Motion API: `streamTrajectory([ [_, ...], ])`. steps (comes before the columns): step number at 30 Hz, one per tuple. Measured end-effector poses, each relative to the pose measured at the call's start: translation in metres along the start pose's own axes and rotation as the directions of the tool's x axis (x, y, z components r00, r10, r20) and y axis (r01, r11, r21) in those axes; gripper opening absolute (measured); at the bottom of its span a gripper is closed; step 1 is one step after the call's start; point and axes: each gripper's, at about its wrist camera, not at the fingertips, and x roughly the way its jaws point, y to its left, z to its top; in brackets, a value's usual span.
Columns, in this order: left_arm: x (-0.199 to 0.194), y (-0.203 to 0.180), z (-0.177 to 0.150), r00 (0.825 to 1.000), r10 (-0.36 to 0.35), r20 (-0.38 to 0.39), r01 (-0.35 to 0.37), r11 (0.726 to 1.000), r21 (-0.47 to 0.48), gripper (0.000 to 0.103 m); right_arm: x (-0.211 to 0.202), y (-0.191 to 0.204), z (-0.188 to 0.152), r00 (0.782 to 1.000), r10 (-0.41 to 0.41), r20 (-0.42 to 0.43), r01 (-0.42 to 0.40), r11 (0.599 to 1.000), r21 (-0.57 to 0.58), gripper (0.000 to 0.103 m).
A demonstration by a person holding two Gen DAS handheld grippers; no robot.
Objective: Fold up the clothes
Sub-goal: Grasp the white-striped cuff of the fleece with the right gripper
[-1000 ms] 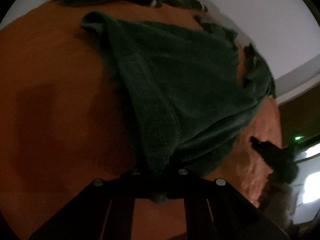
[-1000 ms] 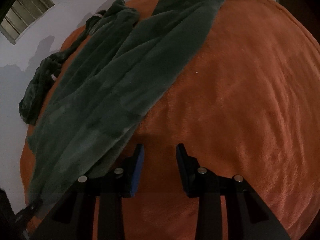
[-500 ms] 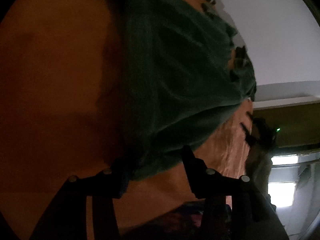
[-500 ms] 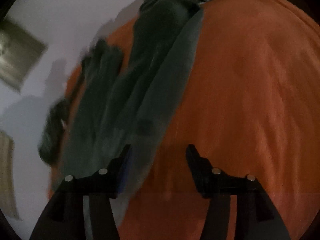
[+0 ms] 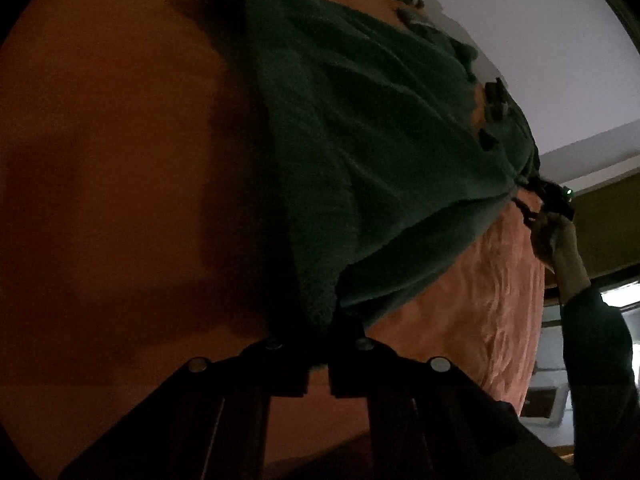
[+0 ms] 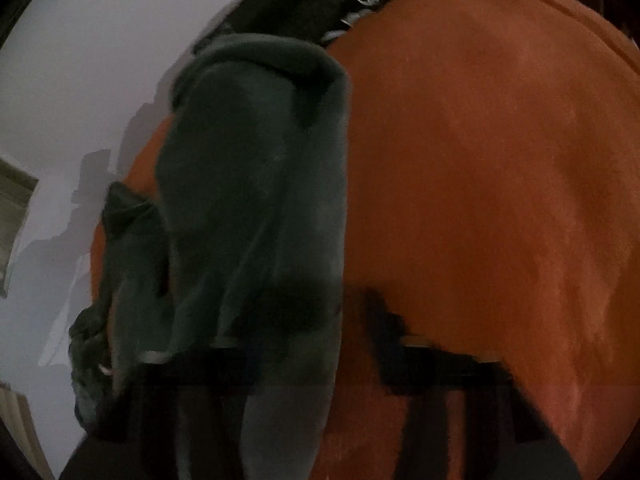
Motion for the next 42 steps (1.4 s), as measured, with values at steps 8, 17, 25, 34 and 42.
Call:
streamTrajectory([
  [8,-0.076,0.014,0.002,0.995,-0.052,0.088,0.045,0.997,0.070,0.006,-0.111,-0.052,-0.041,0.995,-0.065,0.074,0.063,0.997,0.035,0.003],
  [17,-0.136,0.076,0.016,0.981,0.110,0.160,-0.115,0.993,0.023,0.006,-0.190,-0.098,-0.188,0.977,-0.118,-0.176,0.089,0.982,-0.168,0.005],
  [25,-0.114,0.078,0.013,0.982,0.131,0.136,-0.140,0.988,0.063,0.007,-0.265,-0.087,-0.170,0.967,-0.217,-0.130,0.186,0.958,-0.217,0.008],
  [34,-0.115,0.088,0.000,0.989,0.081,0.125,-0.087,0.996,0.038,0.007,-0.342,-0.008,-0.104,0.942,-0.335,-0.005,0.292,0.829,-0.476,0.062],
  [42,-0.096,0.093,0.003,0.989,0.120,0.090,-0.125,0.991,0.050,0.007,-0.217,0.038,-0.103,0.950,-0.304,0.075,0.277,0.704,-0.654,0.062],
])
